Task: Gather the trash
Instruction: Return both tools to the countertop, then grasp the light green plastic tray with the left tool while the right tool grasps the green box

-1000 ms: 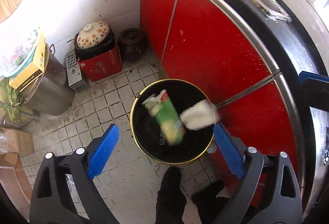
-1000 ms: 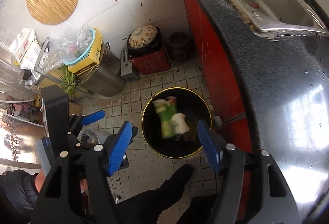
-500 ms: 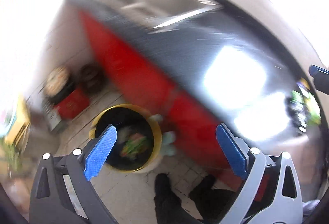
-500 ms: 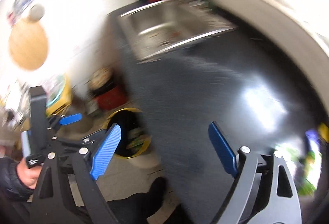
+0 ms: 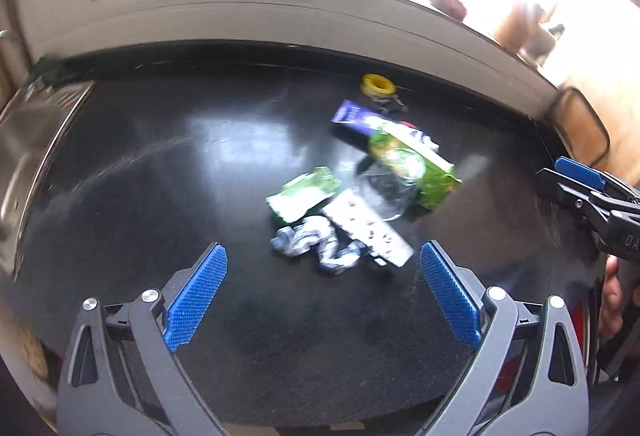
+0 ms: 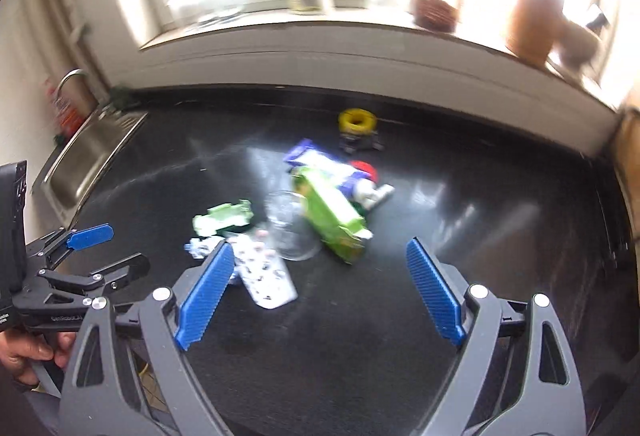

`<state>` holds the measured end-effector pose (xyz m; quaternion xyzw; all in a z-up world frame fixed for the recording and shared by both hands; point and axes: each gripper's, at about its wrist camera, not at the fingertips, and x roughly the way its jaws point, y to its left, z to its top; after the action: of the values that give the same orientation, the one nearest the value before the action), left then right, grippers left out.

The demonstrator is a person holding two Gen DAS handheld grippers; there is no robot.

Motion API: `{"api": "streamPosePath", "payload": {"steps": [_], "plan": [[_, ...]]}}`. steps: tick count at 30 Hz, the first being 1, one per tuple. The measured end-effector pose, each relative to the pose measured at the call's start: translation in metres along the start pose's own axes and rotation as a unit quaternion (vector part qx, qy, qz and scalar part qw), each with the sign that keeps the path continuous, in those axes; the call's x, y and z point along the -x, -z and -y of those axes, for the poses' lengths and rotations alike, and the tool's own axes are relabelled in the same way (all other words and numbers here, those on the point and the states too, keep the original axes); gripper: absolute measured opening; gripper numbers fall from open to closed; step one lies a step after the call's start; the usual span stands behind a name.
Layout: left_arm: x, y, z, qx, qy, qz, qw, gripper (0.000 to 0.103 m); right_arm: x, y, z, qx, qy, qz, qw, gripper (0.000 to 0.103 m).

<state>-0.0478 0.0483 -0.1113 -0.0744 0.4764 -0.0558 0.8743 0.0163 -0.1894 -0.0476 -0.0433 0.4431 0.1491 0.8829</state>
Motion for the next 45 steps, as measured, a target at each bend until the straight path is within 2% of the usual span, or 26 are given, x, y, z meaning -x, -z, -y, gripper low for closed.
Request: {"api": "streamPosePath", "payload": {"steps": [2, 5, 10, 13, 17, 20, 23, 25, 28, 30, 36, 37, 38, 40, 41, 42, 43, 44, 45], "plan": [[-0.009, -0.006, 0.016, -0.02, 0.004, -0.006, 0.9998, 0.095, -0.001, 0.006, 0.022, -0.02, 0.008, 0.001, 1.0, 0.085], [-0.02, -0.013, 0.025, -0.031, 0.002, -0.012, 0.9995, 0.095, 0.0, 0.009, 0.034, -0.032, 0.012, 0.003, 0.999, 0.085], [-0.037, -0.022, 0.021, -0.025, -0.008, -0.022, 0.9994, 0.095, -0.012, -0.003, 0.03, -0.017, 0.001, 0.0, 1.0, 0.085], [-0.048, -0.022, 0.011, -0.032, -0.034, -0.025, 0.9986, 0.095, -0.023, -0.01, 0.031, -0.005, -0.011, -0.007, 1.0, 0.085], [-0.069, -0.023, -0.011, -0.031, -0.061, -0.035, 0.997, 0.095, -0.052, -0.012, 0.03, 0.022, -0.006, -0.033, 0.999, 0.085], [-0.1, -0.031, -0.023, -0.037, -0.057, -0.05, 0.9964, 0.095, -0.08, -0.011, 0.031, 0.037, -0.013, -0.063, 0.997, 0.085], [-0.135, -0.039, -0.027, -0.081, -0.067, -0.084, 0.9908, 0.094, -0.107, -0.01, 0.032, 0.049, -0.021, -0.094, 0.994, 0.085], [-0.149, -0.045, -0.03, -0.111, -0.06, -0.1, 0.9869, 0.094, -0.12, -0.01, 0.032, 0.055, -0.028, -0.108, 0.992, 0.084], [-0.163, -0.051, -0.033, -0.146, -0.044, -0.121, 0.9809, 0.094, -0.138, -0.01, 0.03, 0.067, -0.037, -0.128, 0.989, 0.079], [-0.174, -0.052, -0.034, -0.173, -0.053, -0.132, 0.9747, 0.095, -0.147, -0.009, 0.03, 0.072, -0.04, -0.137, 0.987, 0.074], [-0.184, -0.062, -0.035, -0.161, -0.033, -0.114, 0.9799, 0.095, -0.175, -0.013, 0.027, 0.082, -0.052, -0.162, 0.982, 0.061], [-0.185, -0.063, -0.033, -0.162, -0.033, -0.11, 0.9802, 0.095, -0.178, -0.014, 0.025, 0.086, -0.056, -0.165, 0.981, 0.055], [-0.185, -0.064, -0.033, -0.16, -0.033, -0.105, 0.981, 0.093, -0.18, -0.015, 0.023, 0.088, -0.06, -0.168, 0.98, 0.053], [-0.183, -0.065, -0.028, -0.159, -0.033, -0.096, 0.9821, 0.081, -0.181, -0.017, 0.019, 0.099, -0.061, -0.164, 0.98, 0.049], [-0.18, -0.067, -0.026, -0.162, -0.031, -0.091, 0.9821, 0.068, -0.178, -0.017, 0.017, 0.105, -0.061, -0.159, 0.98, 0.044], [-0.178, -0.067, -0.021, -0.163, -0.032, -0.089, 0.9821, 0.052, -0.176, -0.019, 0.015, 0.11, -0.061, -0.154, 0.98, 0.026], [-0.177, -0.066, -0.018, -0.164, -0.034, -0.089, 0.9819, 0.042, -0.175, -0.019, 0.013, 0.112, -0.058, -0.158, 0.979, 0.018], [-0.176, -0.068, -0.017, -0.163, -0.037, -0.09, 0.9818, 0.033, -0.174, -0.02, 0.014, 0.109, -0.056, -0.158, 0.98, 0.013], [-0.175, -0.069, -0.018, -0.157, -0.039, -0.095, 0.9822, 0.033, -0.172, -0.02, 0.013, 0.106, -0.06, -0.157, 0.98, 0.013]]}}
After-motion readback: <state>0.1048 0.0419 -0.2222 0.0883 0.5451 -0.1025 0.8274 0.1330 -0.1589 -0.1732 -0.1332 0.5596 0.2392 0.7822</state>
